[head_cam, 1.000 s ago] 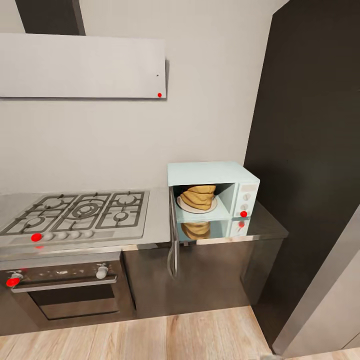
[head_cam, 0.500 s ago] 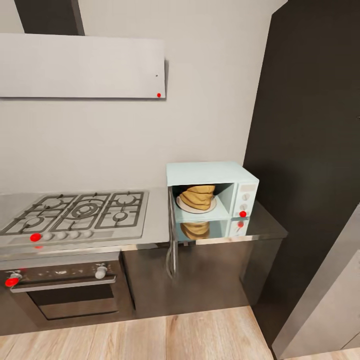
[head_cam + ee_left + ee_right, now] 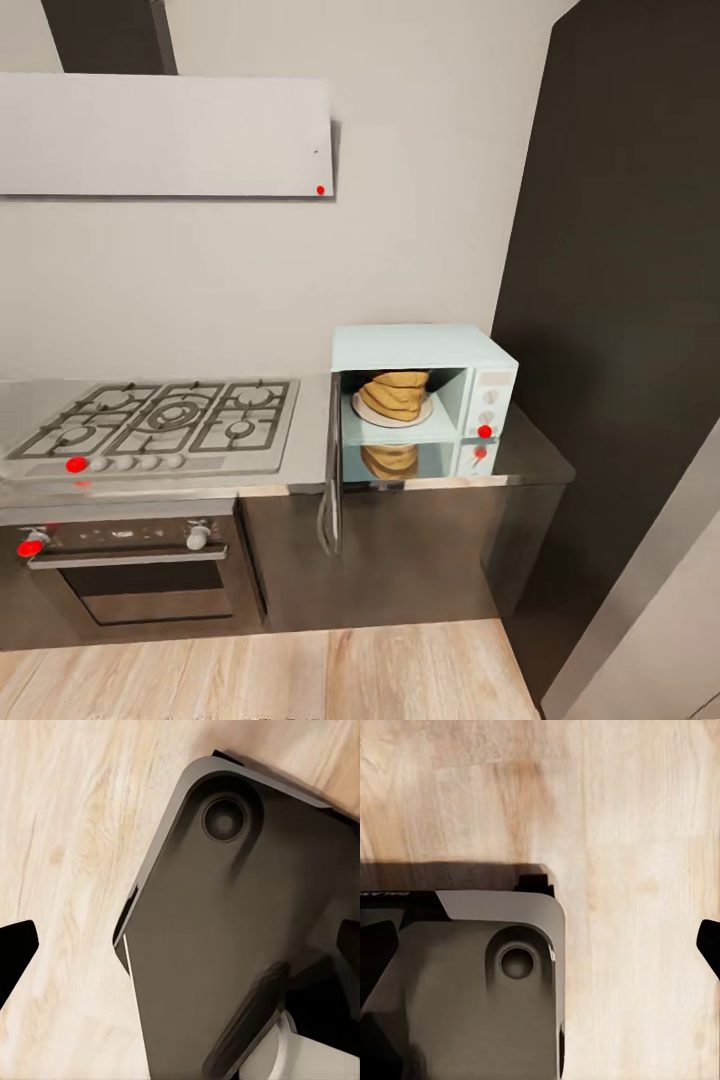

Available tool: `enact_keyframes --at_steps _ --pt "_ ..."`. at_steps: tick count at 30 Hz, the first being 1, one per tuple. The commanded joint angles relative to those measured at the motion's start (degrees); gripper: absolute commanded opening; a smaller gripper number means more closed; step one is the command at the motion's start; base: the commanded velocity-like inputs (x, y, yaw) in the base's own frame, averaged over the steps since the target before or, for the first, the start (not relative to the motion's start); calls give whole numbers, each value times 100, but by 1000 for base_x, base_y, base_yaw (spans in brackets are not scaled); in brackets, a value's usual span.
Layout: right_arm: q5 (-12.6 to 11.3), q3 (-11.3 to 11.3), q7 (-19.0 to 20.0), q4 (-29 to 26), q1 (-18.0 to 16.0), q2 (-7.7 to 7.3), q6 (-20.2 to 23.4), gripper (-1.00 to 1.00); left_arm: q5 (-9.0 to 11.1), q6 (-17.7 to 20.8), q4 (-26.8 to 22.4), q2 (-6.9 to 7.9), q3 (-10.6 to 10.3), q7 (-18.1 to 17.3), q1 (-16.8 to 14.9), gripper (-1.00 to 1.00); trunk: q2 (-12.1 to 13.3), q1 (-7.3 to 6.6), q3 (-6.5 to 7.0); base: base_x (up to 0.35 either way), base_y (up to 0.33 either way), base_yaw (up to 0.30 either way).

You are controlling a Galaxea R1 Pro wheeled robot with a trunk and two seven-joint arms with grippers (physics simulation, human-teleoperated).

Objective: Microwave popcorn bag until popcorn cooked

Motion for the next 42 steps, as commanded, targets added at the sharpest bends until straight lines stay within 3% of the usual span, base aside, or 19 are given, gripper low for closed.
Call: enact_keyframes --at_steps 1,11,17,20,24,25,28,30,31,34,35,37,39,42 --pt "52 -48 14 8 -7 -5 3 100 4 -10 -4 0 7 13 0 100 -5 1 -7 0 -2 169" --pt "52 -48 -45 6 -7 0 5 100 -8 -10 -56 9 -11 -37 -2 100 -5 1 -7 0 0 24" --pt "52 -48 -141 6 -7 -2 37 100 -54 59 -881 35 -38 15 0 100 -5 1 -7 0 0 0" --pt "52 -48 -219 8 -6 1 45 100 -69 228 -1865 157 -40 29 -4 100 -5 1 -7 0 0 0" --pt "52 -48 -238 9 -6 -2 52 100 -85 1527 -3772 229 -31 38 -7 100 -5 1 -7 0 0 0" --pt "53 -48 -241 9 -5 -1 56 100 -83 1993 -4650 285 -21 36 -10 100 -5 1 -7 0 0 0" --pt "56 -48 -241 9 -5 5 58 100 -43 2471 -5856 328 -13 13 -48 100 -5 1 -7 0 0 0" --pt "54 -48 -241 9 -6 8 58 100 -17 2676 -6290 319 -10 4 -212 100 -5 1 -7 0 0 0" --pt "53 -48 -246 9 -5 8 63 100 4 2798 -6580 293 -6 -15 -497 100 -5 1 -7 0 0 0" --pt "52 -48 -249 9 -6 3 66 100 100 2865 -6790 255 -3 -47 -1124 100 -5 1 -7 0 0 0" --pt "52 -48 -249 9 -6 2 67 100 169 2863 -6805 251 -3 -51 -1266 100 -5 1 -7 0 0 0" --pt "52 -48 -249 6 -7 -5 67 100 545 2829 -6944 253 -9 -91 -1654 100 -5 1 -7 0 0 0" --pt "52 -48 -249 3 -7 -8 60 100 727 2812 -7165 253 -19 -239 -1758 100 -5 1 -7 0 0 0" --pt "58 -41 -244 0 -7 -21 27 100 767 2803 -7254 264 -47 -667 -1798 100 -5 1 -7 0 0 0"
